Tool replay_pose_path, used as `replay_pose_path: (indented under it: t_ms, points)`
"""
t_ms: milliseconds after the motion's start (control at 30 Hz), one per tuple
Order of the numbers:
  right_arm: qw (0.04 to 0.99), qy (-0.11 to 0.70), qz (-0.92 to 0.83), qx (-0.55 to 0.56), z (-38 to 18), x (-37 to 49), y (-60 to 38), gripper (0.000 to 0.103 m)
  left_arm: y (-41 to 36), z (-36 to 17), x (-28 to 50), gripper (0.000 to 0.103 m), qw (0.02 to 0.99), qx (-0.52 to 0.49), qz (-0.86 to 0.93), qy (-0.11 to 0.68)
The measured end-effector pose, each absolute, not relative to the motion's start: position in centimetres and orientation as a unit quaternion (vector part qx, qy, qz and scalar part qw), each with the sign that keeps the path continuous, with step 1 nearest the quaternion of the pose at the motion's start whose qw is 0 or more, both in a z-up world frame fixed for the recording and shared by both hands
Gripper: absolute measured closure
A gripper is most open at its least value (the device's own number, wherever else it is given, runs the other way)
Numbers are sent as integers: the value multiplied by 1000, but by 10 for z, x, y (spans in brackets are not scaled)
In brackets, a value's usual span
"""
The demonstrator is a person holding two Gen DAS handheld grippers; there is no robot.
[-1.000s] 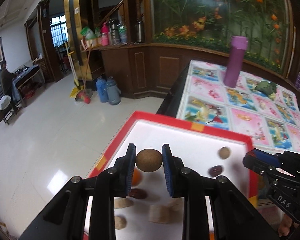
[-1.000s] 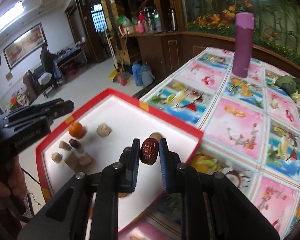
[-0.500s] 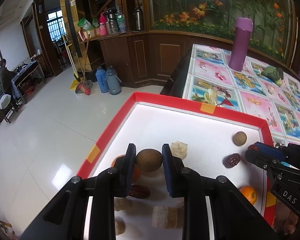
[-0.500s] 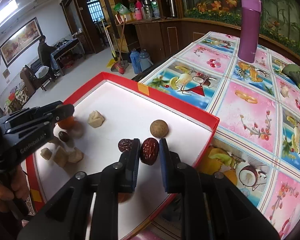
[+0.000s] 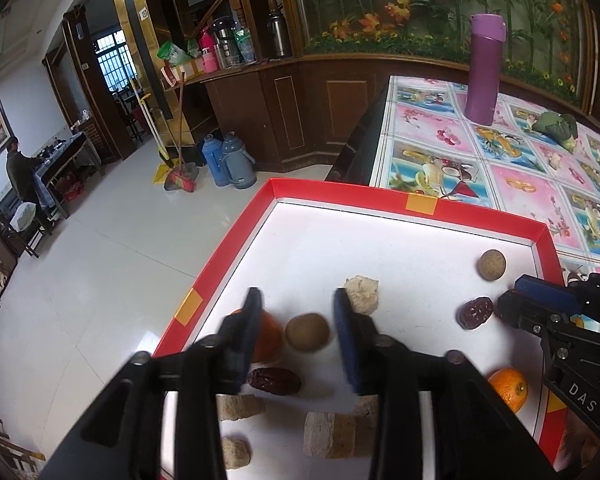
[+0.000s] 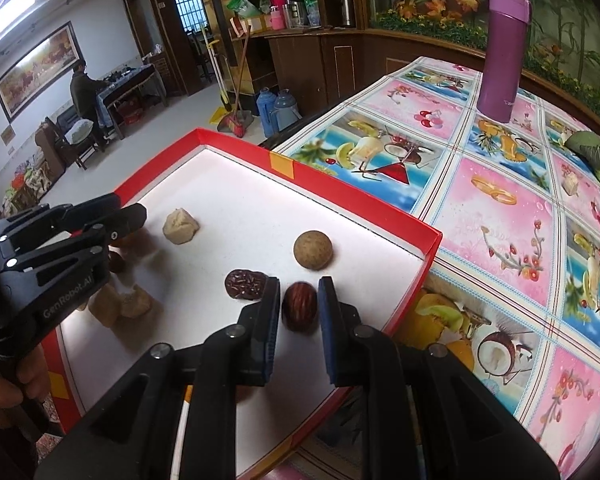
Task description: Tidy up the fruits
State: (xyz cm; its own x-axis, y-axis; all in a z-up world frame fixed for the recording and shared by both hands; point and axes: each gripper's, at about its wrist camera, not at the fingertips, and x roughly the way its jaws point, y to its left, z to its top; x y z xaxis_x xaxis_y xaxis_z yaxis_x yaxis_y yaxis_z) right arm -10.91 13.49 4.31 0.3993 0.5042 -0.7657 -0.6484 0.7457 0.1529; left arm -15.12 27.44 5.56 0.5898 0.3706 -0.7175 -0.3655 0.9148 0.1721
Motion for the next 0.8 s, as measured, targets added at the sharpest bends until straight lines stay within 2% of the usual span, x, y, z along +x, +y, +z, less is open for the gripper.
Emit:
replay_pose_path:
  t_ms: [100,367,467,567,800]
  points:
    - [832,426,344,-87,44,-109,134,81,272,58,-153,51,893,5,209,399]
    - [835,423,344,-69,49,-112,121,81,265,68,-161,43,898,3,215,385]
    - [838,418,344,-65,54,-115,116,81,263,75,-166,40,901,3,223,372]
    - [842,411,346,-60,60,-120,111,81,260,84,-171,32,905,3,231,359]
    - [849,395,346,-53,72,-132,99,81,252,103,-183,25,913,3,243,327]
